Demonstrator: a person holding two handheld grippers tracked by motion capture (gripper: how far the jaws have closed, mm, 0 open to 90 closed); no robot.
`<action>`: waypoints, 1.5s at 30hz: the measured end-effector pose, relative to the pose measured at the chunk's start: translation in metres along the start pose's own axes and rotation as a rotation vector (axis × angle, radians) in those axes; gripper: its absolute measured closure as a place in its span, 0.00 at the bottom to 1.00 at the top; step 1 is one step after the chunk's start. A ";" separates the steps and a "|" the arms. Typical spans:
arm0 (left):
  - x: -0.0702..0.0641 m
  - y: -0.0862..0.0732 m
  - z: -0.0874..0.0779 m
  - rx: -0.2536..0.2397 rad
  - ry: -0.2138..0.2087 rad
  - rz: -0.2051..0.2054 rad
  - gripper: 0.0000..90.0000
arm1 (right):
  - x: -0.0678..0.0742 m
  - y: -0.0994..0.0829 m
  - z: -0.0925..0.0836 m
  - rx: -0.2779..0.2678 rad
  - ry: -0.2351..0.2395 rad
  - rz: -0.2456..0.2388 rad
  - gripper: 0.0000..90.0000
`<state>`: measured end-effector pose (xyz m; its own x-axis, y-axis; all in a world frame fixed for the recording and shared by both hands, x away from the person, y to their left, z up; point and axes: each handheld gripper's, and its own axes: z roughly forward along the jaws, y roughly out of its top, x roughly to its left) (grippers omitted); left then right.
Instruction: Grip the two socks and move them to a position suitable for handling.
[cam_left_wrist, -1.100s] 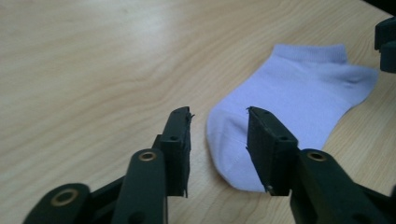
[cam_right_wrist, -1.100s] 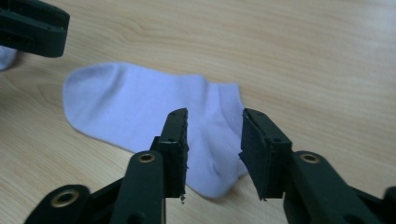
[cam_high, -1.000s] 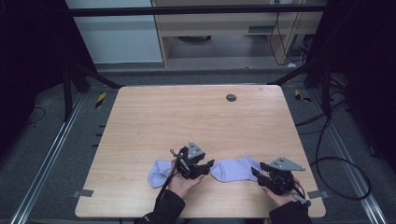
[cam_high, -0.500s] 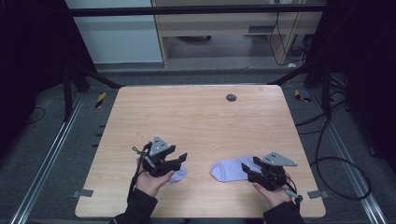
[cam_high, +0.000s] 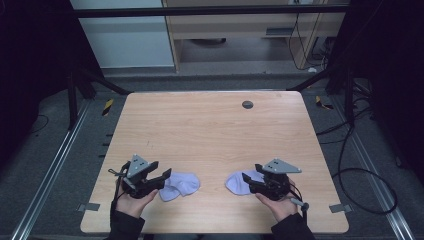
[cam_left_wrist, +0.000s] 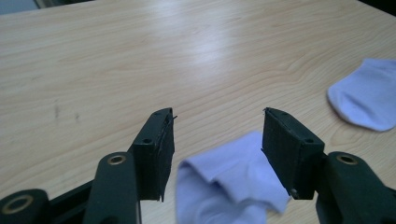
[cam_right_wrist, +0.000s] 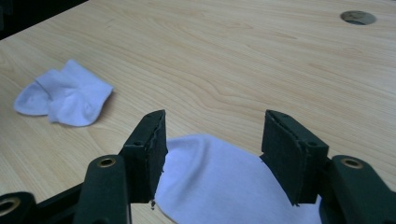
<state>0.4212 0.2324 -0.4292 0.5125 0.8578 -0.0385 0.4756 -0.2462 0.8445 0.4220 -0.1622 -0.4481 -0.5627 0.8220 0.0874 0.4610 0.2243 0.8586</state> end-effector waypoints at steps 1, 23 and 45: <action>0.000 0.000 0.000 0.000 0.000 0.000 0.48 | 0.000 0.000 0.000 0.000 0.000 0.000 0.45; 0.021 -0.045 0.002 0.102 0.057 -0.050 0.60 | 0.073 0.028 0.062 0.050 0.172 -0.097 0.57; 0.009 -0.055 0.026 0.204 0.015 0.018 0.71 | 0.130 0.013 0.121 0.194 0.258 -0.207 0.73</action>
<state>0.4180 0.2421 -0.4900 0.5126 0.8585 -0.0151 0.6018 -0.3467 0.7195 0.4376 0.0111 -0.4864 -0.8002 0.5959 0.0677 0.4270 0.4869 0.7620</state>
